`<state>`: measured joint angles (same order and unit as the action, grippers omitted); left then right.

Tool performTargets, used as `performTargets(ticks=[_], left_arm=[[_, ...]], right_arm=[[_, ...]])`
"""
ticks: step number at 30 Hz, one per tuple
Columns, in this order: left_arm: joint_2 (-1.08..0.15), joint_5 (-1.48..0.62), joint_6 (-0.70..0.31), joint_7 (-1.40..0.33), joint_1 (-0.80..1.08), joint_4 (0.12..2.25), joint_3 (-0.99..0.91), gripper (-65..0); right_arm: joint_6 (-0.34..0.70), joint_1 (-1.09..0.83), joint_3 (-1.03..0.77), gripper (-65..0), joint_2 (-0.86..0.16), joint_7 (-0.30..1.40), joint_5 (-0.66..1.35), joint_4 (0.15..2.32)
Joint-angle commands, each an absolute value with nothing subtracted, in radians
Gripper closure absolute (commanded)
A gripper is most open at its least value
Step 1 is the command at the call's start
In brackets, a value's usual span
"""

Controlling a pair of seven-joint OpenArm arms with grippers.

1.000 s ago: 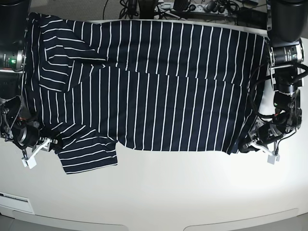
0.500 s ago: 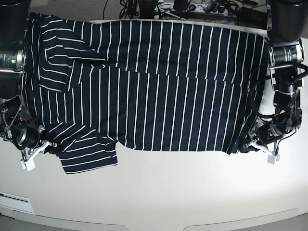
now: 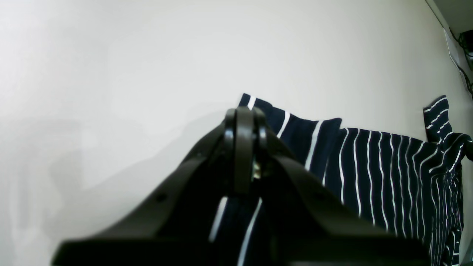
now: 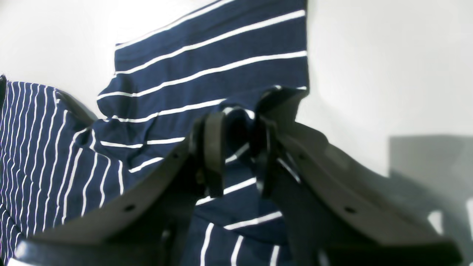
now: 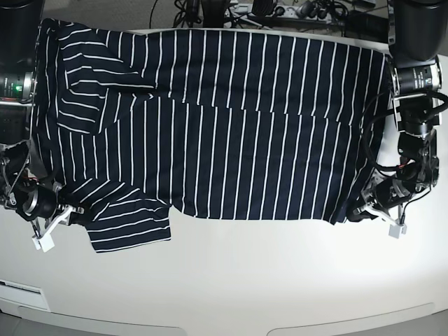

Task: Fold the T-shirt properly
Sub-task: 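Lower both grippers and pinch the hem corners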

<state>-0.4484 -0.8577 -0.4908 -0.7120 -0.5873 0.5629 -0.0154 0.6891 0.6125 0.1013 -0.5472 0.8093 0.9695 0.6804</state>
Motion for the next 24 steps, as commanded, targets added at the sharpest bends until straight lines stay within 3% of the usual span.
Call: performTargets(ticks=[1,7,13,18,20,21,23,24], left_arm=[[-0.452,-0.775,-0.457,-0.809,-0.577,0.553,-0.009,0.0],[-0.452,-0.775,-0.457,-0.81,-0.576,0.553,-0.009,0.0],[-0.451,-0.776,-0.457,-0.809,-0.577,0.553,-0.009,0.0],[-0.452,-0.776,-0.457,-0.809,-0.577,0.553,-0.009,0.0],[-0.451,-0.776,-0.457,-0.809,-0.577,0.553,-0.009,0.0],[-0.451,-0.776,-0.457,-0.809,-0.577,0.553,-0.009,0.0],[-0.451,-0.776,-0.457,-0.809,-0.577,0.553,-0.009,0.0],[-0.451,-0.776,-0.457,-0.809,-0.577,0.553,-0.009,0.0]], right_arm=[[0.698,0.648,0.095,-17.2,-0.568,0.787,0.995,0.697],[0.698,0.64,0.095,-31.7,-0.562,0.755,0.986,0.697],[0.698,0.624,0.095,-31.7,-0.557,0.618,0.811,0.697],[0.698,0.611,0.095,-31.7,-0.547,0.612,0.802,0.697],[0.698,0.601,0.095,-26.9,-0.538,0.606,0.802,0.697],[0.698,0.596,0.095,-20.9,-0.534,0.595,0.802,0.697],[0.698,0.587,0.095,-1.2,-0.532,0.553,0.803,0.697],[0.698,0.582,0.095,0.0,-0.532,0.529,0.803,0.697]])
